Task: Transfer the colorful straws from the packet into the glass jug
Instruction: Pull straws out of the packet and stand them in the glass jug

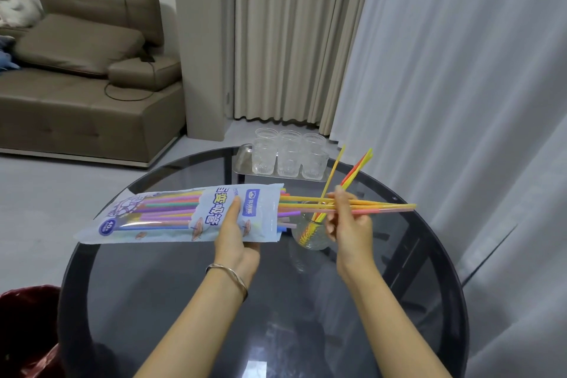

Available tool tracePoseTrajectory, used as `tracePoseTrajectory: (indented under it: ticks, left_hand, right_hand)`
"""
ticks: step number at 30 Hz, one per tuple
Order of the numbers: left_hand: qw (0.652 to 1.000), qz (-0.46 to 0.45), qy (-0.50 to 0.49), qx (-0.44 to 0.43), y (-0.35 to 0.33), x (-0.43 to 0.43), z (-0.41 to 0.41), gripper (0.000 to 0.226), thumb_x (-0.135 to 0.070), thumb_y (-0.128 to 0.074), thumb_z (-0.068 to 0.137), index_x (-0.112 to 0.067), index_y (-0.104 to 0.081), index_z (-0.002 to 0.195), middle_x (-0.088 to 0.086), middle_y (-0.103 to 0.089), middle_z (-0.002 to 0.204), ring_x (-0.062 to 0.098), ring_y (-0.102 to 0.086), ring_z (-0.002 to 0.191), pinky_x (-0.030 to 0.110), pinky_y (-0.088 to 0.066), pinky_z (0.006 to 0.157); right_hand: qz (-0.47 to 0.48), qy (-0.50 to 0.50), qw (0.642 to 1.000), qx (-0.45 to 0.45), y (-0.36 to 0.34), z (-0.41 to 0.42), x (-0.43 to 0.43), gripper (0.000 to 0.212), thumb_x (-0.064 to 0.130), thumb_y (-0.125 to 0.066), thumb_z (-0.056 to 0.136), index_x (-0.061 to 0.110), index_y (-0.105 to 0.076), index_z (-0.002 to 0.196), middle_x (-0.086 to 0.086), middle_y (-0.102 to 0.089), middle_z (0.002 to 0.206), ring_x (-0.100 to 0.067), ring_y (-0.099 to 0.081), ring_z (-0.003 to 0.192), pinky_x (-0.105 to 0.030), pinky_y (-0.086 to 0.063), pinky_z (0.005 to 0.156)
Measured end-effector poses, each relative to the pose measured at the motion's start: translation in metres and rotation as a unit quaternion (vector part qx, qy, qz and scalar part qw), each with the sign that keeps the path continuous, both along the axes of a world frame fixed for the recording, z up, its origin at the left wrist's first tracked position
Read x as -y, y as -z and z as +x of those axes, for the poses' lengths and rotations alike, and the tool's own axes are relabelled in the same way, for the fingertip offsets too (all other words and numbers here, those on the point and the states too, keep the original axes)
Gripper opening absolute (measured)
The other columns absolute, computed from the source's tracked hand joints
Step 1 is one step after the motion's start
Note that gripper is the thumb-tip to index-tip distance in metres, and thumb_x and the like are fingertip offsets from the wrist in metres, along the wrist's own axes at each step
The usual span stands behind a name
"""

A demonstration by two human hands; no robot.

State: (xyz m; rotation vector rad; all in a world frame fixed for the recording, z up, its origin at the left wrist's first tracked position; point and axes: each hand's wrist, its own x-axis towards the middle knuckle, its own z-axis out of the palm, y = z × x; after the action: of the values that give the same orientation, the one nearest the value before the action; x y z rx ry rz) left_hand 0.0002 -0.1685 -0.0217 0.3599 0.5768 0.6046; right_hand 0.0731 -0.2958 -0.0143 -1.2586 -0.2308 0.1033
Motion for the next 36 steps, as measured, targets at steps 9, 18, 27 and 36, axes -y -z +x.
tracePoseTrajectory:
  ticks: [9,18,27,36]
  left_hand:
    - [0.999,0.045,-0.025,-0.016,-0.002,-0.029,0.012,0.043,-0.021,-0.061,0.088,-0.017,-0.053,0.13,0.006,-0.062,0.129,0.022,-0.06,0.117,0.049,-0.045,0.102]
    - [0.997,0.068,-0.013,-0.035,0.014,-0.029,0.021,0.026,-0.023,-0.062,0.088,-0.023,-0.056,0.113,0.003,-0.065,0.118,0.013,-0.065,0.085,0.038,-0.054,0.082]
    - [0.997,0.068,0.001,-0.035,0.018,-0.029,0.023,0.012,-0.023,-0.062,0.088,-0.025,-0.059,0.099,0.0,-0.068,0.099,0.015,-0.065,0.084,0.044,-0.051,0.086]
    - [0.997,0.072,0.003,-0.022,0.013,-0.021,0.022,0.007,-0.023,-0.063,0.087,-0.028,-0.06,0.091,-0.003,-0.069,0.093,0.013,-0.066,0.081,0.038,-0.055,0.075]
  right_hand:
    - [-0.012,0.104,0.994,0.039,-0.016,0.046,0.028,0.032,0.026,-0.044,0.098,0.014,-0.054,0.07,0.009,-0.048,0.038,0.0,-0.04,0.033,-0.013,-0.032,0.034]
    - [-0.29,0.06,0.942,0.159,-0.01,0.122,0.036,0.041,0.035,-0.045,0.096,0.007,-0.055,0.069,-0.003,-0.042,0.052,-0.014,-0.04,0.046,-0.026,-0.034,0.047]
    - [-0.446,-0.073,0.881,0.141,0.005,0.134,0.018,0.036,0.039,-0.063,0.086,0.008,-0.05,0.074,-0.01,-0.039,0.063,-0.021,-0.039,0.059,-0.033,-0.036,0.059]
    - [-0.505,0.075,0.851,0.123,0.005,0.127,0.034,0.048,0.054,-0.057,0.085,0.012,-0.048,0.107,0.0,-0.054,0.099,-0.018,-0.052,0.087,-0.029,-0.04,0.067]
